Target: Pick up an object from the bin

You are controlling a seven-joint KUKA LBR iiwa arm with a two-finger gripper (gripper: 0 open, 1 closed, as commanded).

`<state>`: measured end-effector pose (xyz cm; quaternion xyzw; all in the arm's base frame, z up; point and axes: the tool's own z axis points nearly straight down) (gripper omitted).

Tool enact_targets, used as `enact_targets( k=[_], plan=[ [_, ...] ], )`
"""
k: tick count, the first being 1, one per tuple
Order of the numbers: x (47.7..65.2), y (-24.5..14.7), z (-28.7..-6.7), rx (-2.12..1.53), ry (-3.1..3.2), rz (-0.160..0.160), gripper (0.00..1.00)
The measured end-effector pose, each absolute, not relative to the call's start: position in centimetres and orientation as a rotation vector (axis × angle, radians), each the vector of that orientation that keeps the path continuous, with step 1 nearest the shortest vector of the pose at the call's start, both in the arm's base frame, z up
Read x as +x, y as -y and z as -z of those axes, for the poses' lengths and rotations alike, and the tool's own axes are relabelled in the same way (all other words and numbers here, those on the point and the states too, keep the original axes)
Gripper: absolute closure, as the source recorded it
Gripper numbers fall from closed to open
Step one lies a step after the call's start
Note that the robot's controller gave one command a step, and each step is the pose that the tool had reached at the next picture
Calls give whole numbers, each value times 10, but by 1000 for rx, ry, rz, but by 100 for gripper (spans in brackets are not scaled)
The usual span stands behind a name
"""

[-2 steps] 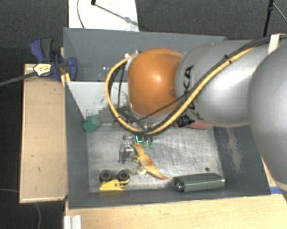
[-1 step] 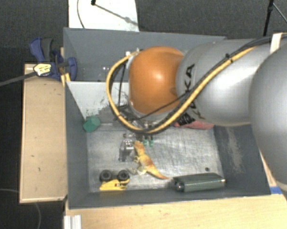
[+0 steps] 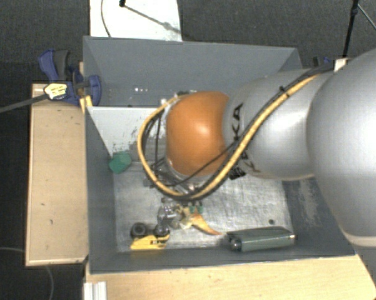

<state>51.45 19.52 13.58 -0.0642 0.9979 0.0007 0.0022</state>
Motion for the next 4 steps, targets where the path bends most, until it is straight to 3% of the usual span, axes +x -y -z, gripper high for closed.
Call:
enact_targets(
  k=[1, 2, 3, 4],
  plan=[
    [514, -127, -128, -384, -3117, -1, 0],
    [495, -165, -130, -688, -3062, 0, 0],
    [507, -159, -106, -548, -3091, -3, 0],
    [513, -112, -74, -374, -3115, -9, 100]
  ],
)
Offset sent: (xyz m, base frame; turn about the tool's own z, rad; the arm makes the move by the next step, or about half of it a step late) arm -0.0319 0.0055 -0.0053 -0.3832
